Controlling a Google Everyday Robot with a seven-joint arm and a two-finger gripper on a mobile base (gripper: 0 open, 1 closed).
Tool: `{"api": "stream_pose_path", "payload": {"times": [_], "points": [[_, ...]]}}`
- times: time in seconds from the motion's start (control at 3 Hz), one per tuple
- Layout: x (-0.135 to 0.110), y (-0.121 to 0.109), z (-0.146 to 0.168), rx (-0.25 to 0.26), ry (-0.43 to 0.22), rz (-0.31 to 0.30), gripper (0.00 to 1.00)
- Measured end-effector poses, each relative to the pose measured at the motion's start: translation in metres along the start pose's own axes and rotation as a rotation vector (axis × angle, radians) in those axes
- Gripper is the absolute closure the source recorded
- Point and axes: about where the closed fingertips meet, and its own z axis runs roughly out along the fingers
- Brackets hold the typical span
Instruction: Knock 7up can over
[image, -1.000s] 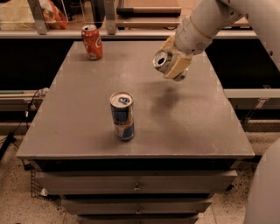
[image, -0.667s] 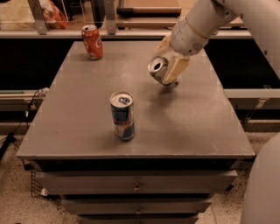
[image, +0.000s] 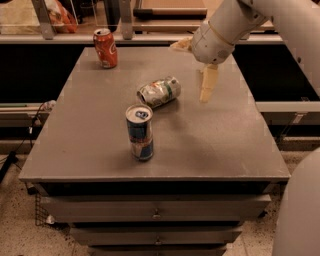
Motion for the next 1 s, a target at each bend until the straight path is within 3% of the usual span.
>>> {"api": "stream_pose_path", "payload": {"times": [0.33,0.67,1.0], "points": [[0.018,-0.005,-0.005,0.039,-0.058,0.109,0.0],[0.042,-0.012,-0.017,0.12,-0.149,0.281,0.0],[0.059,-0.017,-0.045,0.238,-0.243,0.429,0.0]]}}
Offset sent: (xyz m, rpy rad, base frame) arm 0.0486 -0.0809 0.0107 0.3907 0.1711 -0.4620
